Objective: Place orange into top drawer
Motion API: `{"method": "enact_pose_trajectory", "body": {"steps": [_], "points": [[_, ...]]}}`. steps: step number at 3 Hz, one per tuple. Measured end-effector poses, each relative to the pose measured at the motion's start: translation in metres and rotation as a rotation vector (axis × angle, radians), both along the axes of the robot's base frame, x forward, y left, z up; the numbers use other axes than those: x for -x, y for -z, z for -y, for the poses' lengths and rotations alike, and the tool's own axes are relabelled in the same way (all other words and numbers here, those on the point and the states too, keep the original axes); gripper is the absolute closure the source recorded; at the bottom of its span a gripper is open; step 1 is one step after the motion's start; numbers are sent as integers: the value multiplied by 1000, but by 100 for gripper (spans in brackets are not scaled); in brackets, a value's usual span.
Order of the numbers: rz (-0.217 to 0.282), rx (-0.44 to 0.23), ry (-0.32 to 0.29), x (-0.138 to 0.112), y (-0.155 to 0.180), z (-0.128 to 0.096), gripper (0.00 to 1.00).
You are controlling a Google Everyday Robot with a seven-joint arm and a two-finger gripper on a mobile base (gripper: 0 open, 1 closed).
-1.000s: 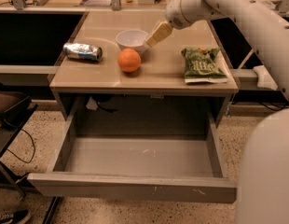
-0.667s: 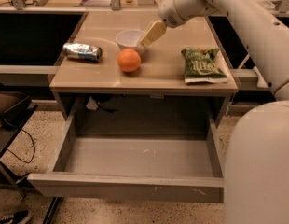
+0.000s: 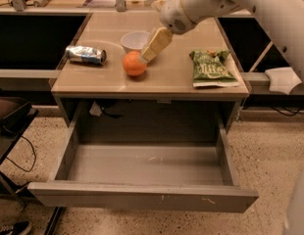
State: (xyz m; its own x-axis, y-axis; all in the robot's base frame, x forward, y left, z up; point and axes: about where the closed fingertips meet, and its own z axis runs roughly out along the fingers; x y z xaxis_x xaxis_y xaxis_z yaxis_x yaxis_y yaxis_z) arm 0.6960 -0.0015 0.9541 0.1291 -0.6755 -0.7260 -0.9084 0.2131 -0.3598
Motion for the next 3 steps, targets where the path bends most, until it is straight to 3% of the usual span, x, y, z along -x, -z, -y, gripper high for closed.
{"method": "enact_pose_trajectory", "body": {"steps": [1,3], "points": [[-7,-23,-68,29,17,-28,0],[-42,-25,-82,31,47,-42,0]]}}
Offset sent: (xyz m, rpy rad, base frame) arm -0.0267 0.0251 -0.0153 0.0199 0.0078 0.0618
